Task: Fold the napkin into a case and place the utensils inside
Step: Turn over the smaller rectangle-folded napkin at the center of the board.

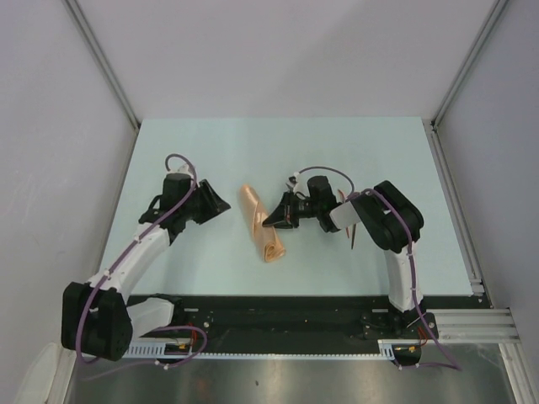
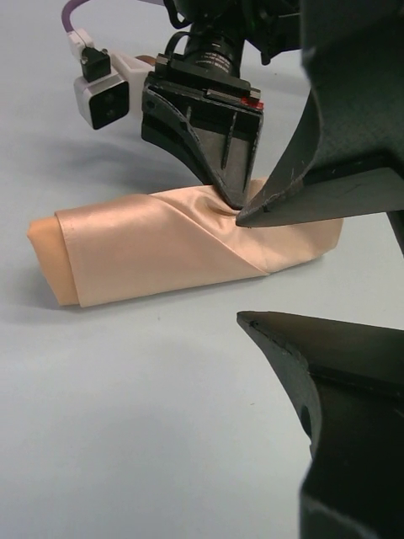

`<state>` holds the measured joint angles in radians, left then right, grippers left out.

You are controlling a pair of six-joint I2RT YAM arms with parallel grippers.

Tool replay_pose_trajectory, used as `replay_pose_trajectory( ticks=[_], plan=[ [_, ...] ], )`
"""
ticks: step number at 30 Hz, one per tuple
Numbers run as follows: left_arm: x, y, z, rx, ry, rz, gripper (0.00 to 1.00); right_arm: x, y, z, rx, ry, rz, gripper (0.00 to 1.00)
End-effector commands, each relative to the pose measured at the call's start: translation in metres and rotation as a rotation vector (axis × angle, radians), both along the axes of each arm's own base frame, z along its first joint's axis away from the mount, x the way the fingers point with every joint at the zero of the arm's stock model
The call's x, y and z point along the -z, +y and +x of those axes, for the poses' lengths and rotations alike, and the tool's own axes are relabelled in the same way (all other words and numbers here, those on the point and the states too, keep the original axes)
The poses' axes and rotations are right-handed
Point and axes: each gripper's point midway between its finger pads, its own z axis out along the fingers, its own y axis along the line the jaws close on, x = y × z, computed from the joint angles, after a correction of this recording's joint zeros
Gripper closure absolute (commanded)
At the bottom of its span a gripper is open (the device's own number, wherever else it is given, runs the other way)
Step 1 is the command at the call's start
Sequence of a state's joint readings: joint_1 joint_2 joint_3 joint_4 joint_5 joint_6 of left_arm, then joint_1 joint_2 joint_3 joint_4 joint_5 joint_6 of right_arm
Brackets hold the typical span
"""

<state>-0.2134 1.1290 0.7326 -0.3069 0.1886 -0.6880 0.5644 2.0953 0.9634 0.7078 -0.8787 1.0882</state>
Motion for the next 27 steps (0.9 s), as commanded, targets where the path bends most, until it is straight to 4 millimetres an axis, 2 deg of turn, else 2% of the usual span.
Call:
replay_pose_trajectory(
  ticks=[1,2,3,5,6,7,8,9,10,11,12,13,14,16,18,19,21,22,24,25,27],
  plan=[
    [0.0,-0.016,0.011,0.059,-0.02,-0.035,0.5,0.013,-0.011,0.004,-0.02,-0.023,0.003,0.78],
    [0.002,-0.019,0.011,0.067,-0.013,-0.034,0.5,0.016,-0.015,0.003,-0.02,-0.019,-0.005,0.69],
    [-0.002,-0.022,0.015,0.069,-0.023,-0.035,0.5,0.018,-0.019,0.006,-0.018,-0.038,-0.015,0.66],
    [0.004,-0.031,0.017,0.088,0.007,-0.037,0.5,0.023,-0.035,0.012,0.008,-0.03,-0.063,0.56],
    [-0.001,-0.036,0.021,0.099,-0.001,-0.039,0.5,0.025,-0.04,0.015,-0.003,-0.085,-0.081,0.55],
    [-0.001,-0.042,0.022,0.112,0.0,-0.036,0.5,0.032,-0.052,0.014,0.002,-0.04,-0.133,0.53],
    [0.006,-0.044,0.024,0.114,0.028,-0.029,0.5,0.026,-0.058,0.018,0.016,-0.076,-0.163,0.49],
    [0.001,-0.049,0.029,0.122,0.016,-0.037,0.5,0.022,-0.062,0.025,0.018,-0.123,-0.207,0.47],
    [-0.001,-0.052,0.032,0.129,0.016,-0.046,0.5,0.035,-0.076,0.014,-0.021,-0.119,-0.31,0.44],
    [0.0,-0.057,0.035,0.132,0.024,-0.054,0.5,0.038,-0.084,0.019,-0.003,-0.151,-0.38,0.38],
    [0.0,-0.061,0.042,0.135,0.032,-0.057,0.5,0.025,-0.087,0.02,-0.003,-0.183,-0.404,0.36],
    [0.001,-0.065,0.046,0.142,0.038,-0.059,0.5,0.021,-0.095,0.019,-0.022,-0.201,-0.458,0.35],
    [0.002,-0.071,0.048,0.159,0.036,-0.051,0.51,0.019,-0.097,0.022,-0.01,-0.262,-0.547,0.33],
    [0.01,-0.08,0.061,0.17,0.059,-0.043,0.52,-0.002,-0.096,0.019,-0.048,-0.364,-0.652,0.29],
    [0.012,-0.089,0.071,0.184,0.065,-0.065,0.57,-0.009,-0.08,0.004,-0.096,-0.412,-0.684,0.3],
    [0.025,-0.093,0.075,0.185,0.094,-0.063,0.58,-0.016,-0.074,-0.003,-0.107,-0.43,-0.677,0.31],
    [0.027,-0.098,0.085,0.184,0.096,-0.065,0.64,-0.02,-0.061,-0.018,-0.135,-0.456,-0.667,0.34],
    [0.036,-0.097,0.088,0.174,0.115,-0.056,0.65,-0.028,-0.057,-0.019,-0.124,-0.485,-0.649,0.35],
    [0.034,-0.099,0.095,0.169,0.092,-0.054,0.67,-0.021,-0.053,-0.031,-0.133,-0.469,-0.628,0.41],
    [0.036,-0.1,0.097,0.166,0.096,-0.051,0.67,-0.021,-0.05,-0.035,-0.142,-0.459,-0.595,0.5],
    [0.044,-0.101,0.103,0.164,0.119,-0.038,0.69,-0.006,-0.054,-0.045,-0.158,-0.418,-0.602,0.6]
  ],
)
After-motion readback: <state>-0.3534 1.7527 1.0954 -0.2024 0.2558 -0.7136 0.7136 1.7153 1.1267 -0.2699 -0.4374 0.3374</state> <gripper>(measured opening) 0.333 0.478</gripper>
